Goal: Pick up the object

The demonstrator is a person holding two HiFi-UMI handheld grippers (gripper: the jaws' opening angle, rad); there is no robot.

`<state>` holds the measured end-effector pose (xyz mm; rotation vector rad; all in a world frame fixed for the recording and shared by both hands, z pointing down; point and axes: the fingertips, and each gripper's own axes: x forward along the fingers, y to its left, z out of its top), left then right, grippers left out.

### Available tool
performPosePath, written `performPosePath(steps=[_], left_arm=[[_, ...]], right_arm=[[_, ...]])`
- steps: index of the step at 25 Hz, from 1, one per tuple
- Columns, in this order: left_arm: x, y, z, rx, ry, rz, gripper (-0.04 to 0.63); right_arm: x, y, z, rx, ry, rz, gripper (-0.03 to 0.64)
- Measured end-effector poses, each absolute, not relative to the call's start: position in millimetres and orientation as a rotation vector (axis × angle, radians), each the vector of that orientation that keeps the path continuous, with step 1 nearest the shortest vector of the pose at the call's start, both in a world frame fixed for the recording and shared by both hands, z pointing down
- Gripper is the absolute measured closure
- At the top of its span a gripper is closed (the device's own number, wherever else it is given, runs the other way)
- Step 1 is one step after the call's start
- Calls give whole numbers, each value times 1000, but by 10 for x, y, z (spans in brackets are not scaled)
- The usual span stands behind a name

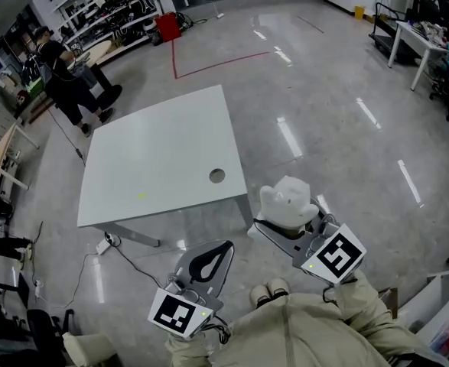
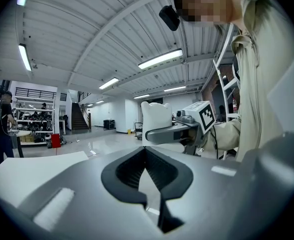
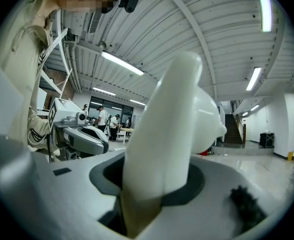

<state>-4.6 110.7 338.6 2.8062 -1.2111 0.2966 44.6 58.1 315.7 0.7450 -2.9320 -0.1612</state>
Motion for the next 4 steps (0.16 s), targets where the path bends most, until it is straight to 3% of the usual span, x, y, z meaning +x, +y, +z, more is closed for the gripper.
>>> performPosePath(steps=[4], left_arm=[[23, 1073, 3380, 2847, -1232, 279, 589]], right_arm=[[548, 571, 3171, 748, -2929, -155, 443]])
